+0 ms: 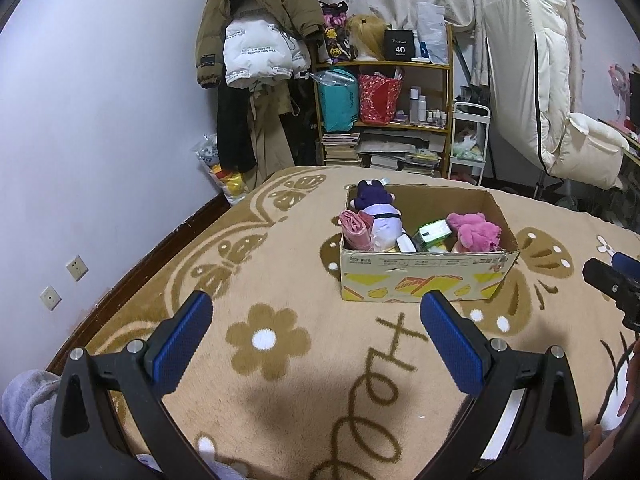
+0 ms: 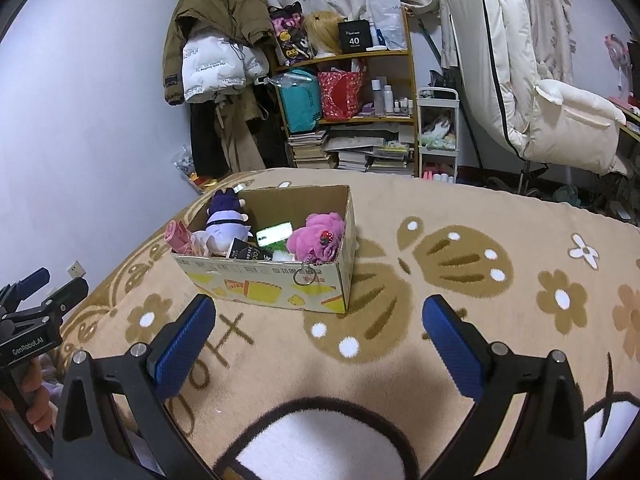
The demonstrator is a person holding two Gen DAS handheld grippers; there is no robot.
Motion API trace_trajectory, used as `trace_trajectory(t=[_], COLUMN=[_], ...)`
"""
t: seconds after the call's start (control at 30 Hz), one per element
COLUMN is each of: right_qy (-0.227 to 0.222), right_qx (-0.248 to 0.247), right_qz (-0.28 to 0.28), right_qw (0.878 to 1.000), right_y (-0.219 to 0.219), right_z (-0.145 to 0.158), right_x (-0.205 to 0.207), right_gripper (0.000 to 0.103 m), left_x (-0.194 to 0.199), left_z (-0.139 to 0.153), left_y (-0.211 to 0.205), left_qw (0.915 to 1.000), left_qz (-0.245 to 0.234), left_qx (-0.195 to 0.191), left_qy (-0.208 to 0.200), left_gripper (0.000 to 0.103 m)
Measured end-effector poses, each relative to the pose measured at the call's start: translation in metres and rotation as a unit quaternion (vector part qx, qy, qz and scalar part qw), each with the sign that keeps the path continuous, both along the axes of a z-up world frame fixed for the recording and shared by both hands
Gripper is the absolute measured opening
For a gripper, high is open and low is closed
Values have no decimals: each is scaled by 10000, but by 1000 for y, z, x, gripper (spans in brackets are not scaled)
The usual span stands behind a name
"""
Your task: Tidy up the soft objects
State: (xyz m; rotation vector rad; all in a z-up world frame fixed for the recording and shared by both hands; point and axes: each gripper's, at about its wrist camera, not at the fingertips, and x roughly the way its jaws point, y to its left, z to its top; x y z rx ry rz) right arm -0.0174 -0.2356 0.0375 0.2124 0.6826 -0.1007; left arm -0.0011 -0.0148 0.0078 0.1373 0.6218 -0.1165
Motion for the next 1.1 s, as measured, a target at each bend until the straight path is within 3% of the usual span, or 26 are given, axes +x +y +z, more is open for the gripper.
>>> trace_trajectory(t=[1.1], right_qy=[12], right_qx=[-48], right_qz=[1], right_qw=[10000], right_y=[0], right_z=[-3], right_x=[-1], right_gripper=[103], left_x=[-3], left_z=[2], left_y=[-2], left_qw=[9999], left_qz=[-1], left_qx=[53], left_qy=[-94], left_gripper=[103])
